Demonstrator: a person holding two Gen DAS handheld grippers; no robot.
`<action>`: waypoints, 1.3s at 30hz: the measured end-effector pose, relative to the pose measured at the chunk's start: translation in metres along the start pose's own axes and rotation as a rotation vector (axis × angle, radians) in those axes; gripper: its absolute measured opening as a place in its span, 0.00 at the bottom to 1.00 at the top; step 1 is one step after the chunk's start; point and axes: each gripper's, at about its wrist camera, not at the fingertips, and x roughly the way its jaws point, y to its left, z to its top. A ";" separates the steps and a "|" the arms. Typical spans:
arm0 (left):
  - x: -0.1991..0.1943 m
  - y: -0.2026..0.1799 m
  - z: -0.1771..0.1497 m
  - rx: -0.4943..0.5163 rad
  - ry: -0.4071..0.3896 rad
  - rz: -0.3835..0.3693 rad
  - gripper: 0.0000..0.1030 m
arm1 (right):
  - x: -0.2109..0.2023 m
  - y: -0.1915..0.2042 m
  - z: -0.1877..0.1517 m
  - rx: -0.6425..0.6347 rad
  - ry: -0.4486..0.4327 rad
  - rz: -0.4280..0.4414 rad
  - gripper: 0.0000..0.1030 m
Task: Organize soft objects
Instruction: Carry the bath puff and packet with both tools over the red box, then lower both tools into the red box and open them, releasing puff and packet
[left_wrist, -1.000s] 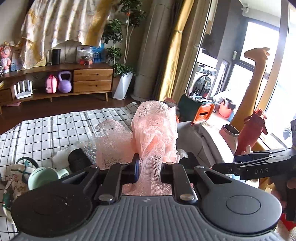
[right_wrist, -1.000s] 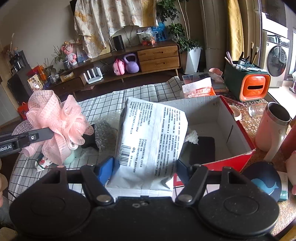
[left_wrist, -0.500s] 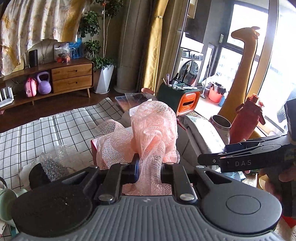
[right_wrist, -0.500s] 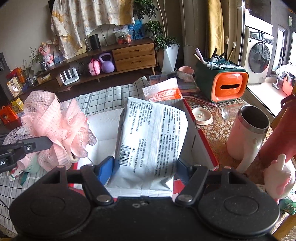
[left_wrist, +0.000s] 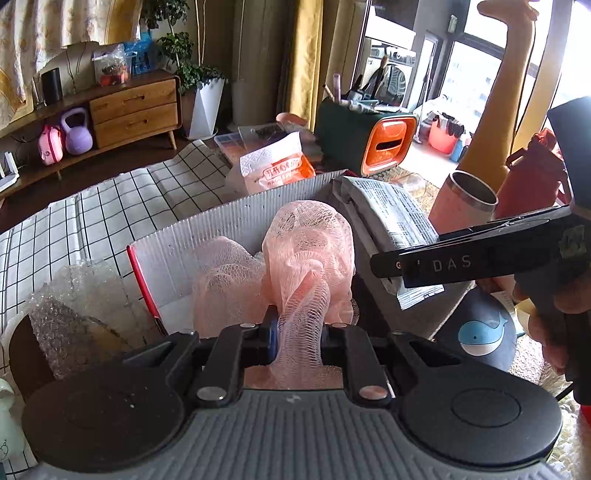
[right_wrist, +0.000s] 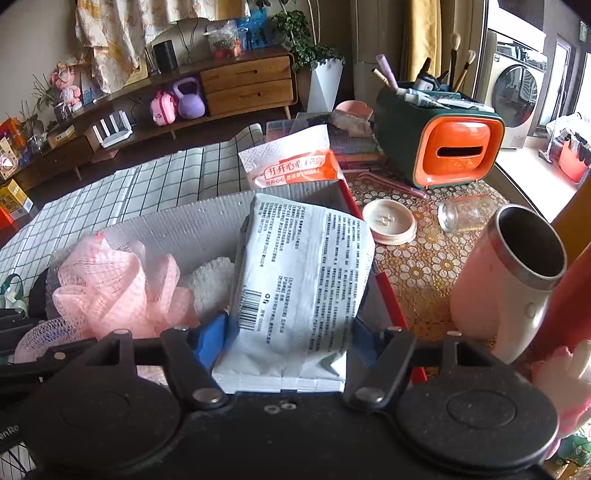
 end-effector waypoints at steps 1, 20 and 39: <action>0.006 0.001 0.000 -0.007 0.015 0.001 0.15 | 0.007 0.002 0.000 -0.009 0.011 -0.003 0.68; 0.064 0.001 -0.009 -0.008 0.166 -0.010 0.15 | 0.060 0.005 -0.009 -0.023 0.126 -0.009 0.68; 0.053 0.006 -0.014 -0.044 0.159 0.017 0.28 | 0.038 0.005 -0.013 0.012 0.101 -0.001 0.72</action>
